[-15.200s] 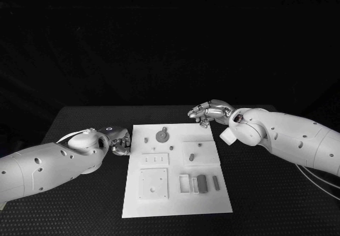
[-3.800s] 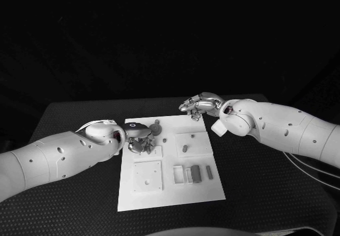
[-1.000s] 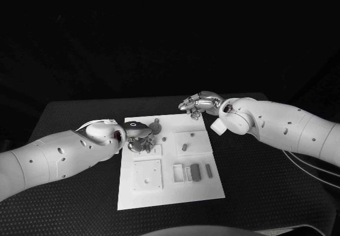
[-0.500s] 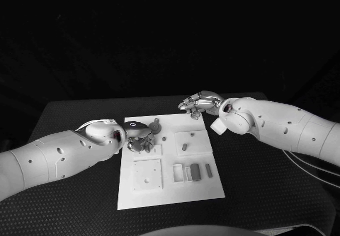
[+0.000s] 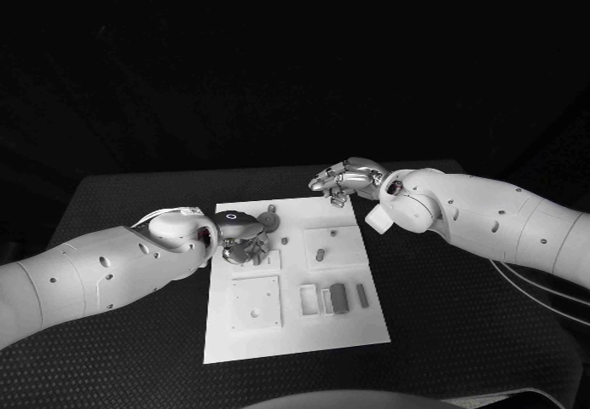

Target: Assemble the parts on the task board

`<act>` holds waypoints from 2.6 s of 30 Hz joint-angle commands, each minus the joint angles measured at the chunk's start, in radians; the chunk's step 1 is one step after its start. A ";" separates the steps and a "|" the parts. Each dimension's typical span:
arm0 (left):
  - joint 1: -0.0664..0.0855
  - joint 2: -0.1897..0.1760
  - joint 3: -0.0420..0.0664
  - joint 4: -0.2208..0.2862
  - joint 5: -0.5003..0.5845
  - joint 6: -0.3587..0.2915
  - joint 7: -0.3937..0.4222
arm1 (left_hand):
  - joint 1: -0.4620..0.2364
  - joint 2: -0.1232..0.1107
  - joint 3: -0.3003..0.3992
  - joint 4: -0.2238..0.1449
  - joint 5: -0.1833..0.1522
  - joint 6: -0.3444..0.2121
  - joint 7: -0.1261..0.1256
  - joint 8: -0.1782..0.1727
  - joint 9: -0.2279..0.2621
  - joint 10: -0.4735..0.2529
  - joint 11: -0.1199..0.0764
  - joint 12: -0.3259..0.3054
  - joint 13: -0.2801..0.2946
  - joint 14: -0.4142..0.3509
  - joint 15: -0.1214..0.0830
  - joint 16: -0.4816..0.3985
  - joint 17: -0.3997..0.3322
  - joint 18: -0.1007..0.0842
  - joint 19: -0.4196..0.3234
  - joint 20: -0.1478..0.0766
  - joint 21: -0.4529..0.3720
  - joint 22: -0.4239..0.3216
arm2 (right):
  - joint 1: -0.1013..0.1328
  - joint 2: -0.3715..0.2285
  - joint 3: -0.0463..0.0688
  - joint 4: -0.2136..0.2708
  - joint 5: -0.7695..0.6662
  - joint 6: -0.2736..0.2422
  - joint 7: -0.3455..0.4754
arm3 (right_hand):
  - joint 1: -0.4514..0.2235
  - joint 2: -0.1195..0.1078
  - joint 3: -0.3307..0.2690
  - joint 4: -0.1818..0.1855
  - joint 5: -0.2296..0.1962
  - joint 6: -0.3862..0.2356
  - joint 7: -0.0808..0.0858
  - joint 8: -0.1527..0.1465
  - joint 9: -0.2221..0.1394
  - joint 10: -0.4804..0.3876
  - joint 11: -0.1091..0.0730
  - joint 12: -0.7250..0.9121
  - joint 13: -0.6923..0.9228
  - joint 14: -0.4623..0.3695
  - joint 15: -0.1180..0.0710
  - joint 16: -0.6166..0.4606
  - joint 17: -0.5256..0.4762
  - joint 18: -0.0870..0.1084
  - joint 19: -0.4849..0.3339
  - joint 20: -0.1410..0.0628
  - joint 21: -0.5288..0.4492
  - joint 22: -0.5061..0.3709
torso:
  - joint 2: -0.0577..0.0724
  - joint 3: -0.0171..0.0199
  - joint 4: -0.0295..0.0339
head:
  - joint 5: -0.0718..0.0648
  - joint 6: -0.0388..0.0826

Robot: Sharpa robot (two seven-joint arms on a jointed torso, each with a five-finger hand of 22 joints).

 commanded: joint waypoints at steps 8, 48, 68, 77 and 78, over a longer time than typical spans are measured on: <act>-0.001 -0.001 0.000 0.001 -0.006 0.003 -0.002 | -0.005 -0.001 0.013 -0.001 0.003 -0.011 0.008 -0.011 -0.004 -0.019 0.000 0.014 0.001 -0.015 0.003 0.015 0.004 0.032 -0.004 0.006 0.017 0.025 | -0.001 0.001 0.000 -0.001 -0.001 0.019 0.006 | -0.009 -0.001 0.002 0.006 0.004 0.002 0.007 -0.006 -0.001 -0.002 0.005 0.005 -0.001 -0.007 0.004 -0.004 -0.001 0.020 0.004 -0.003 -0.005 0.014 | 0.000 0.0009 -0.0006 | 0.000 0.002; 0.000 -0.043 0.001 0.031 0.064 -0.104 -0.003 | 0.016 -0.052 0.020 -0.001 0.003 -0.139 0.026 -0.076 -0.024 -0.046 0.002 0.088 0.014 -0.007 0.003 0.033 -0.008 0.044 0.004 0.008 0.041 0.022 | -0.004 -0.003 0.000 0.000 -0.001 0.023 0.005 | -0.009 -0.001 0.003 0.006 0.004 0.001 0.007 -0.006 -0.002 -0.002 0.005 0.005 -0.003 -0.007 0.004 -0.004 -0.002 0.020 0.004 -0.003 -0.005 0.014 | 0.000 0.0010 -0.0004 | -0.002 0.002; 0.007 -0.153 0.008 0.200 0.176 -0.312 -0.111 | -0.195 -0.173 -0.141 0.025 0.003 -0.152 0.104 -0.055 -0.016 -0.004 -0.004 0.049 -0.048 0.050 -0.004 0.028 -0.033 0.060 0.054 0.003 0.041 0.010 | -0.005 -0.007 0.000 0.000 -0.001 0.021 0.005 | -0.009 -0.001 0.003 0.006 0.004 0.001 0.007 -0.006 -0.002 -0.002 0.005 0.006 -0.004 -0.007 0.004 -0.004 -0.002 0.020 0.004 -0.003 -0.005 0.015 | 0.000 0.0007 0.0009 | 0.002 0.000; -0.022 -0.176 0.001 0.238 0.081 -0.461 -0.228 | -0.255 -0.243 -0.196 0.037 0.003 -0.117 0.076 0.020 0.016 0.046 -0.032 0.075 -0.051 0.098 -0.033 0.053 -0.029 0.071 0.120 -0.019 0.051 0.011 | -0.005 -0.010 0.000 0.001 -0.002 0.019 0.005 | -0.009 -0.001 0.003 0.006 0.004 0.001 0.007 -0.006 -0.002 -0.002 0.005 0.006 -0.004 -0.007 0.004 -0.004 -0.002 0.020 0.004 -0.003 -0.005 0.015 | -0.001 0.0005 0.0040 | 0.008 0.000; -0.025 -0.177 0.001 0.237 0.077 -0.471 -0.232 | -0.255 -0.243 -0.197 0.036 0.003 -0.116 0.075 0.024 0.018 0.048 -0.034 0.076 -0.051 0.099 -0.034 0.054 -0.028 0.071 0.122 -0.020 0.051 0.011 | -0.005 -0.010 0.000 0.002 -0.002 0.018 0.005 | -0.008 -0.001 0.003 0.006 0.004 0.001 0.007 -0.006 -0.002 -0.002 0.005 0.006 -0.004 -0.007 0.004 -0.004 -0.002 0.020 0.004 -0.003 -0.005 0.015 | -0.001 0.0006 0.0034 | 0.009 -0.001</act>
